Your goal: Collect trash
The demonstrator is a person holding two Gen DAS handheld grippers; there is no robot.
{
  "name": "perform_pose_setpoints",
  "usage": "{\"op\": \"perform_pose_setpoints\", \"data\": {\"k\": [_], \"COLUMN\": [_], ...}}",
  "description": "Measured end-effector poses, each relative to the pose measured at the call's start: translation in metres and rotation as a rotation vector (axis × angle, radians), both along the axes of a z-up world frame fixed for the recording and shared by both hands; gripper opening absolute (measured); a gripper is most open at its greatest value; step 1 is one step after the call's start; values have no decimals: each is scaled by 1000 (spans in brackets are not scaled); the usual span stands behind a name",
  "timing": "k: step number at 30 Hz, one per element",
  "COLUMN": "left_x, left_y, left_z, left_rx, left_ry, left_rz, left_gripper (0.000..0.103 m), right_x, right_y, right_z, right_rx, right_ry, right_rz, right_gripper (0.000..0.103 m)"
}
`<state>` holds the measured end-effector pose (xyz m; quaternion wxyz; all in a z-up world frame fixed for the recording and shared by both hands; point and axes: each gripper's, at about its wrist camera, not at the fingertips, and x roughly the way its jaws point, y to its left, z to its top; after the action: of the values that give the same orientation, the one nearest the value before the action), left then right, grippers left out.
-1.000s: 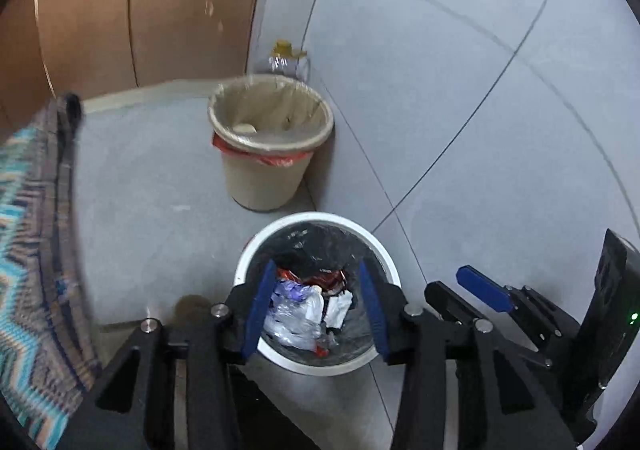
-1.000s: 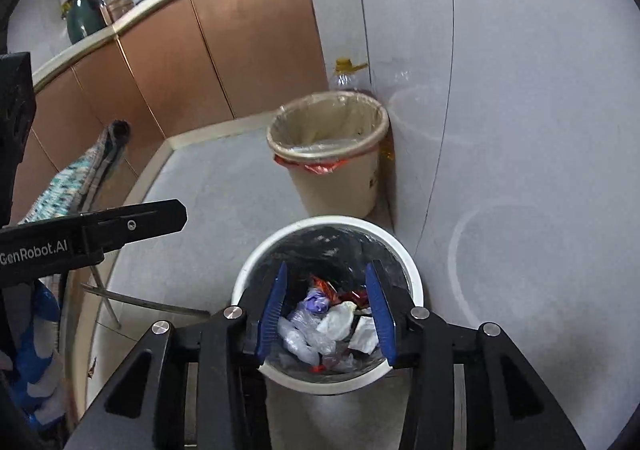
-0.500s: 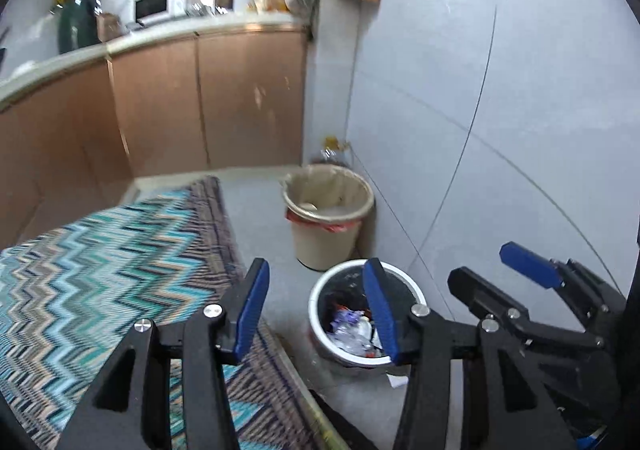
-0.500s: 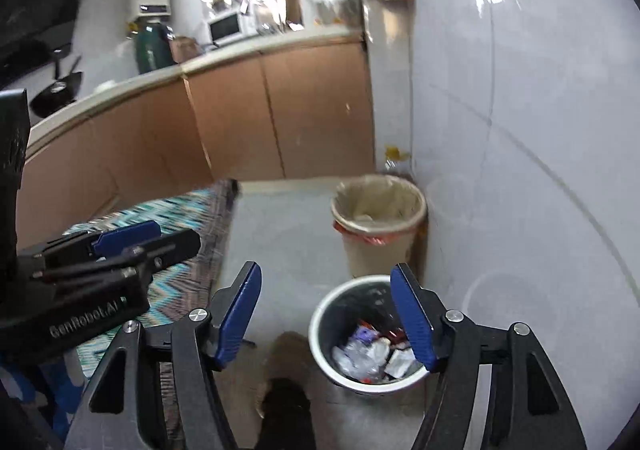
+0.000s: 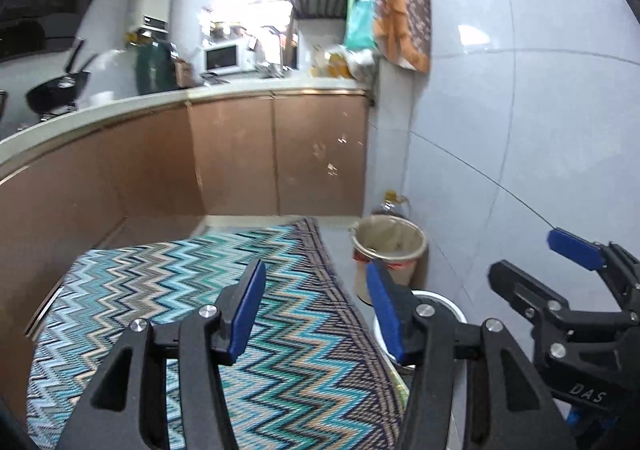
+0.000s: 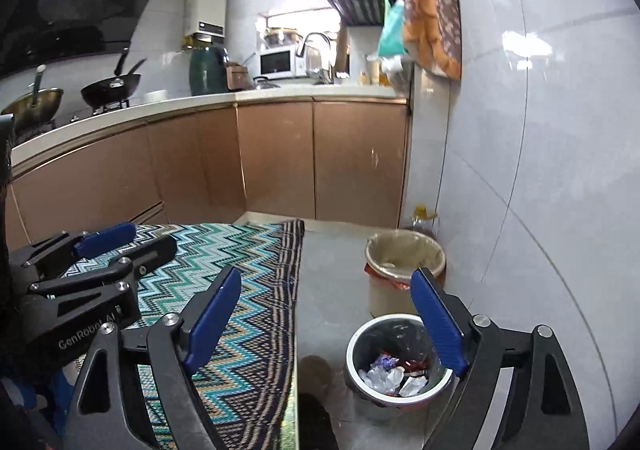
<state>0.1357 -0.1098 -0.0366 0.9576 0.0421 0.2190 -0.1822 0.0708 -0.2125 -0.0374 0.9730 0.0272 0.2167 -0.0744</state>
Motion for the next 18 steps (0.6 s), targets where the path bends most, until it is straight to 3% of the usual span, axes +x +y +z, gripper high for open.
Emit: {"op": "perform_pose_setpoints", "data": {"k": [5,12,18], "left_x": [-24,-57,-79], "left_y": [29,51,61], "left_z": [11,22,27], "left_rx": [-23,-13,1], "left_ry": [-45,-97,-131], "left_rz": [57,130,173], "left_gripper": [62,64,64], "right_x": [-17,-44,-60], "right_y": [21,38,47], "right_z": [11,22,27], "right_rx": [-39,-68,-86], "right_ry": [-30,-72,-100], "right_rz": [13,15,30], "right_gripper": [93,102,103]}}
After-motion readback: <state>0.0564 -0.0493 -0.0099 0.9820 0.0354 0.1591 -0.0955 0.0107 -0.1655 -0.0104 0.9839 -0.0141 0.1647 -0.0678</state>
